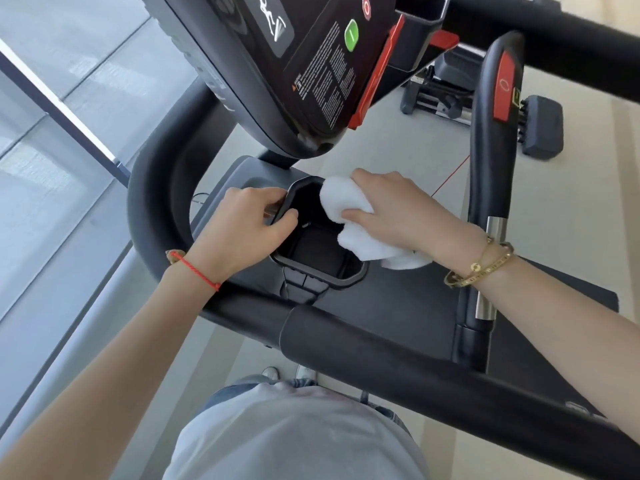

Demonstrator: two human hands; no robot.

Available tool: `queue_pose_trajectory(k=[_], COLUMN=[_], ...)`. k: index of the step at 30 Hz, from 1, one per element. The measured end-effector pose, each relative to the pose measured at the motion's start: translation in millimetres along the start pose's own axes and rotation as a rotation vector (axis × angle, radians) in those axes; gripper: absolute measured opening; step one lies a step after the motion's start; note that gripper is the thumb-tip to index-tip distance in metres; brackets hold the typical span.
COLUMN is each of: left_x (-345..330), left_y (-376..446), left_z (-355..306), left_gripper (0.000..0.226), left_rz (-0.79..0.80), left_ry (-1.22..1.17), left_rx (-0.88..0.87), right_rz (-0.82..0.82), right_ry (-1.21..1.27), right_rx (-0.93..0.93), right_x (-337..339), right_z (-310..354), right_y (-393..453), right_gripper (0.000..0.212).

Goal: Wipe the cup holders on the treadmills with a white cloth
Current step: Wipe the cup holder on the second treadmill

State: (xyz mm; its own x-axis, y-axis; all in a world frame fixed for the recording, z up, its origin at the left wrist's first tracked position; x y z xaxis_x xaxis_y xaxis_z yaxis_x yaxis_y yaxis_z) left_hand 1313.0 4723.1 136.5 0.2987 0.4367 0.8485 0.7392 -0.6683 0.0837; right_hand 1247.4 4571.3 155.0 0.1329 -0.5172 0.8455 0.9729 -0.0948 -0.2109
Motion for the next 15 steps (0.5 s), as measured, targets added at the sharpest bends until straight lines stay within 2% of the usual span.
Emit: queue_pose_trajectory(k=[5, 8, 11, 15], left_x=[3.3, 4.4, 6.9, 7.3], left_y=[1.2, 1.2, 0.4, -0.1], left_z=[-0.7, -1.7, -2.0, -0.1], left_gripper=[0.045, 0.052, 0.056, 0.054], left_rz=[-0.029, -0.017, -0.017, 0.009], left_ry=[0.028, 0.006, 0.008, -0.006], left_rx=[-0.033, -0.018, -0.01, 0.02], right_rz=[0.021, -0.011, -0.04, 0.133], right_ry=[-0.007, 0.097, 0.142, -0.057], right_rx=[0.209, 0.265, 0.481, 0.824], right_x=[-5.4, 0.3, 12.0, 1.4], right_z=[25.8, 19.0, 20.4, 34.7], right_y=[17.3, 6.1, -16.9, -26.2], right_gripper=[0.026, 0.041, 0.05, 0.05])
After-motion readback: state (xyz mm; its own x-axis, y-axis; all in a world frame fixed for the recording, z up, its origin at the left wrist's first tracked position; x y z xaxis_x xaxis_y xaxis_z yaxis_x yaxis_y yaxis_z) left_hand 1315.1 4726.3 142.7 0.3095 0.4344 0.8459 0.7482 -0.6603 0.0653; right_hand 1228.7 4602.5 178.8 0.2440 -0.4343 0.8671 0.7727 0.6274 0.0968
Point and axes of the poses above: each hand's wrist, its own y-axis towards the middle knuckle, its own x-axis out of the back of the hand, z = x × y, the point moved 9 cm from there along y, towards the middle knuckle, and after that the axes turned 12 degrees about y, right-handed, at the moved point
